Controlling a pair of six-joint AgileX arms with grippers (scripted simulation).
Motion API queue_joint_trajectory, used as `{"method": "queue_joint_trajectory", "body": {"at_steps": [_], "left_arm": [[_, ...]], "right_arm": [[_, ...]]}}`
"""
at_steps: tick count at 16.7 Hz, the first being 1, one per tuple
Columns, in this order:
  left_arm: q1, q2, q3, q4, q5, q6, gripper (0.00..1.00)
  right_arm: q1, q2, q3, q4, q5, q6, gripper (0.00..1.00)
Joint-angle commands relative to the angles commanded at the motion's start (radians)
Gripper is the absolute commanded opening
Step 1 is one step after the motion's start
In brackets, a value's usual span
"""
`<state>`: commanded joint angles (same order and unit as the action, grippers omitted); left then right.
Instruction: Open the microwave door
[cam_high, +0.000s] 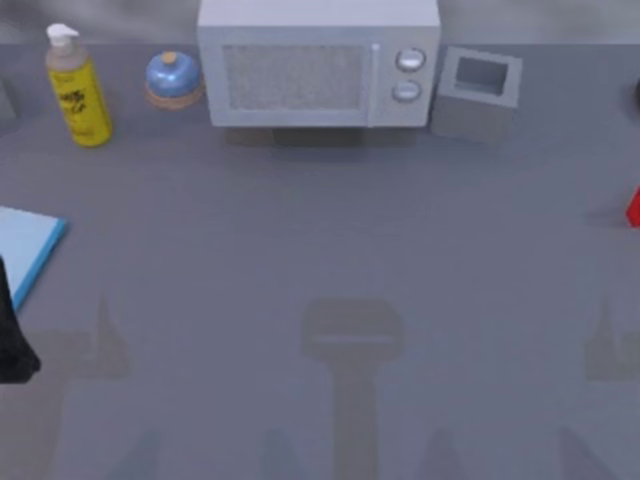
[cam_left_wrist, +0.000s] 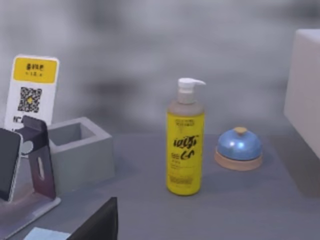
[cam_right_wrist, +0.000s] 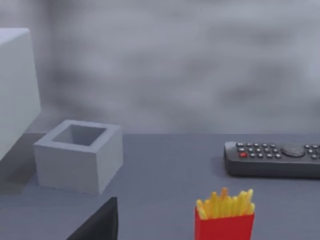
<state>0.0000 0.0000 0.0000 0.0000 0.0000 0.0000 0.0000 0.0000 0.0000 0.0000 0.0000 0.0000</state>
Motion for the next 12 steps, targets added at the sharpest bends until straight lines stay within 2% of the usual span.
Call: {"method": "queue_joint_trajectory", "body": {"at_steps": [3, 5, 8, 12], "left_arm": [[-0.006, 0.01, 0.01, -0.002, -0.005, -0.002, 1.0], [-0.033, 0.062, 0.057, -0.01, -0.029, -0.011, 1.0], [-0.107, 0.22, 0.189, -0.027, -0.094, -0.041, 1.0], [-0.246, 0.567, 0.462, -0.044, -0.22, -0.112, 1.0]], "right_arm": [[0.0, 0.0, 0.0, 0.0, 0.0, 0.0, 1.0], [0.0, 0.0, 0.0, 0.0, 0.0, 0.0, 1.0], [0.0, 0.0, 0.0, 0.0, 0.0, 0.0, 1.0], [0.0, 0.0, 0.0, 0.0, 0.0, 0.0, 1.0]]}}
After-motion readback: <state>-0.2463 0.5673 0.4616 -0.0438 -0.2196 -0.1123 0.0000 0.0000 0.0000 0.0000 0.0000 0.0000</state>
